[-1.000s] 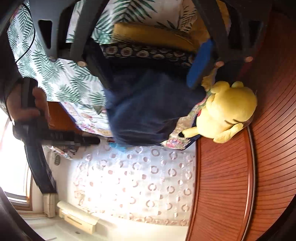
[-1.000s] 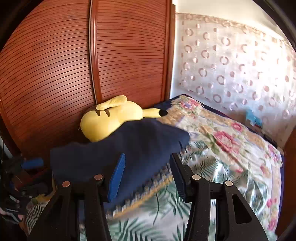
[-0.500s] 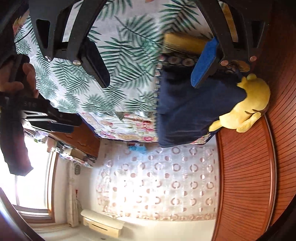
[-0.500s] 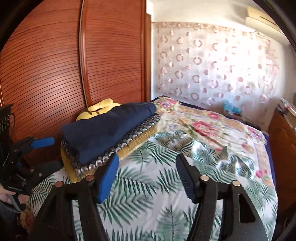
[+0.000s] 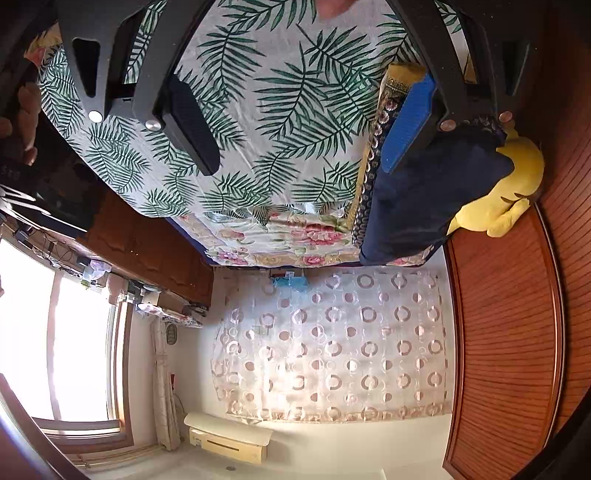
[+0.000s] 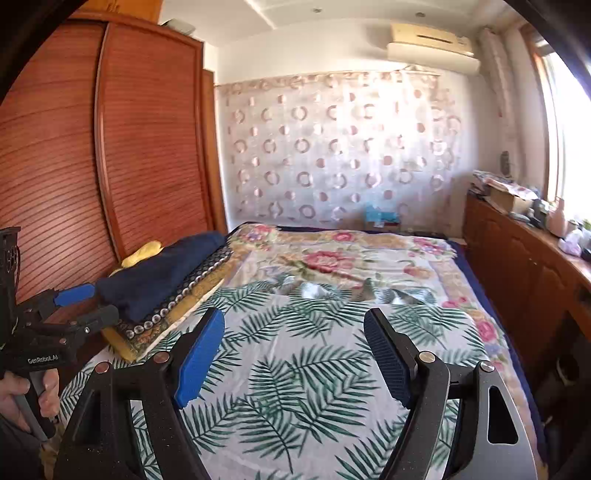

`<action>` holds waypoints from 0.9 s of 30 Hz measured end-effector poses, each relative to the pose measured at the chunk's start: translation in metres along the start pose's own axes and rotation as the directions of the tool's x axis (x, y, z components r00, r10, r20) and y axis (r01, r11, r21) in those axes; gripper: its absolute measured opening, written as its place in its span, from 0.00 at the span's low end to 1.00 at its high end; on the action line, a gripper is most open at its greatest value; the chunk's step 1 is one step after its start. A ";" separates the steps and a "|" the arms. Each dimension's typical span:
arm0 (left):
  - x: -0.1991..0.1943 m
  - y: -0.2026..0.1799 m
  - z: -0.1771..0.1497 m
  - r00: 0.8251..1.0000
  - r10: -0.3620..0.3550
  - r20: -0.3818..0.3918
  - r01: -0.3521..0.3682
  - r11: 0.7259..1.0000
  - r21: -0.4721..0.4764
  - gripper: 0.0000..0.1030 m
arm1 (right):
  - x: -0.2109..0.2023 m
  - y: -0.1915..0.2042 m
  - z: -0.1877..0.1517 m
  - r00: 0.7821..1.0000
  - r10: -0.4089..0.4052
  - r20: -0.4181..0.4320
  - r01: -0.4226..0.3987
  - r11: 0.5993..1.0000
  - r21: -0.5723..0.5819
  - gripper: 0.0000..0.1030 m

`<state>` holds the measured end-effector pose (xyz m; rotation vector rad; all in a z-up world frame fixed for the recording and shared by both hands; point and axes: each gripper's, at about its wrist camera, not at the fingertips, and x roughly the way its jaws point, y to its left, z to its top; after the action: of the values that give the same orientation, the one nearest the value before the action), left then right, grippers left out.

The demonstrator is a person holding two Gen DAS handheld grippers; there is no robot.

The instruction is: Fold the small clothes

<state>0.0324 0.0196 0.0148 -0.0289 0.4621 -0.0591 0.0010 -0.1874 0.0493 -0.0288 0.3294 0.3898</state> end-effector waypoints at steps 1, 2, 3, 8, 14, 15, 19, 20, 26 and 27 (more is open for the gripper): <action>-0.001 -0.004 0.002 1.000 -0.005 0.005 0.005 1.000 0.003 0.87 | -0.006 0.003 -0.001 1.000 -0.014 0.007 0.014 1.000 0.002 0.77; -0.003 -0.008 0.003 1.000 -0.009 0.008 0.009 1.000 0.006 0.87 | -0.011 0.005 -0.002 1.000 -0.027 0.013 0.027 1.000 0.002 0.77; -0.004 -0.010 0.005 1.000 -0.011 0.009 0.011 1.000 0.008 0.87 | -0.017 0.008 -0.003 0.999 -0.043 0.020 0.043 0.999 0.004 0.77; -0.010 -0.023 0.010 0.999 -0.026 0.028 0.025 0.999 0.028 0.87 | -0.033 0.019 -0.007 0.996 -0.074 0.044 0.073 0.997 0.016 0.77; -0.015 -0.030 0.012 0.999 -0.029 0.036 0.027 0.999 0.037 0.87 | -0.032 0.027 -0.022 0.995 -0.091 0.042 0.090 0.995 0.034 0.77; -0.015 -0.030 0.012 0.999 -0.028 0.036 0.027 0.999 0.037 0.87 | -0.033 0.029 -0.022 0.995 -0.094 0.042 0.092 0.995 0.036 0.77; -0.015 -0.030 0.012 0.999 -0.026 0.037 0.024 0.999 0.040 0.87 | -0.034 0.028 -0.026 0.994 -0.101 0.041 0.099 0.994 0.044 0.77; -0.015 -0.030 0.011 0.999 -0.025 0.038 0.024 0.999 0.039 0.87 | -0.035 0.028 -0.026 0.994 -0.102 0.040 0.100 0.994 0.046 0.77; -0.015 -0.031 0.011 0.999 -0.025 0.038 0.024 0.999 0.038 0.87 | -0.037 0.024 -0.028 0.994 -0.106 0.040 0.104 0.993 0.051 0.77; -0.015 -0.030 0.011 0.999 -0.027 0.038 0.025 0.999 0.039 0.87 | -0.037 0.024 -0.028 0.994 -0.105 0.040 0.103 0.993 0.050 0.77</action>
<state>0.0222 -0.0096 0.0325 0.0014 0.4223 -0.0925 -0.0494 -0.1815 0.0353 0.0093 0.2937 0.2785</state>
